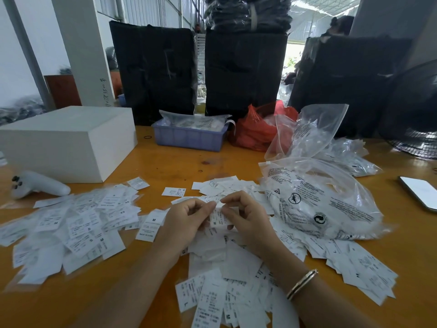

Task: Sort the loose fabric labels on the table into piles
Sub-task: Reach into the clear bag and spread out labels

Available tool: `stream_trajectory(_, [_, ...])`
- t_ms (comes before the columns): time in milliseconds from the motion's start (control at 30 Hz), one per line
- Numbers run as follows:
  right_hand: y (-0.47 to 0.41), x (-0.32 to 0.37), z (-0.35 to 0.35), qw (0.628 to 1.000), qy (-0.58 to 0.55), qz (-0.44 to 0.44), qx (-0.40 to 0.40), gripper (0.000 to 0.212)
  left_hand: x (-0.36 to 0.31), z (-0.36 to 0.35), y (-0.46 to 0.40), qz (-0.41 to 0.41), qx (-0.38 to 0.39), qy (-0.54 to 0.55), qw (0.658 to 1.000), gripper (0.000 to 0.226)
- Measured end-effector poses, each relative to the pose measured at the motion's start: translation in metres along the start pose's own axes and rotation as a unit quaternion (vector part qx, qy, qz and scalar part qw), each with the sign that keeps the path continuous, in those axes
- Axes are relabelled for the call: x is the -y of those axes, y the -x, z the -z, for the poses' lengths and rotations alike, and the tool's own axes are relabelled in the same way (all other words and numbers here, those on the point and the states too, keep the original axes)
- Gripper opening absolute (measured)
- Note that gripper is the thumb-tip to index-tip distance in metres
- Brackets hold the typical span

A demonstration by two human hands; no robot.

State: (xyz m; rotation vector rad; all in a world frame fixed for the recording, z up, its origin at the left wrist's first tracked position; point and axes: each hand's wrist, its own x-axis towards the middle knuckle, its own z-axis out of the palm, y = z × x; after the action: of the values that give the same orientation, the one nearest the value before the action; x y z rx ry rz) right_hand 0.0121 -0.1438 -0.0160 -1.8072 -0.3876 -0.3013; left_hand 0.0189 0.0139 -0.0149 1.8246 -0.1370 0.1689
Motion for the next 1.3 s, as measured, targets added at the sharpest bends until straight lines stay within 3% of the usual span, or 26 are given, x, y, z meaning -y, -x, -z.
stream_trajectory(267, [0.001,0.0007,-0.0014,0.998,0.055,0.011,0.006,0.024,-0.0028,-0.0005,0.0014,0.004,0.021,-0.029,0.999,0.041])
stream_trajectory(367, [0.0007,0.0012,0.0,0.998,0.05,0.015,-0.02,0.026,-0.0046,0.0006,0.0013,0.02,0.039,0.023,0.999,0.044])
stream_trajectory(533, [0.0012,-0.0007,0.0008,0.998,0.019,0.018,-0.052,0.026,-0.0006,0.001,-0.0011,0.024,0.039,0.033,0.998,0.007])
stream_trajectory(767, [0.0002,-0.0015,0.0018,0.997,-0.027,0.021,-0.064,0.029,-0.0012,0.0006,-0.0007,0.034,0.048,0.07,0.996,0.008])
stream_trajectory(1067, [0.0023,0.0002,0.002,0.998,0.05,0.036,-0.009,0.029,0.0001,0.0002,-0.0014,0.043,0.012,0.066,0.997,0.01])
stream_trajectory(1300, [0.0019,0.0,-0.0009,0.998,0.056,0.026,-0.017,0.029,-0.0032,0.0004,0.0006,0.007,0.038,0.045,0.998,0.006])
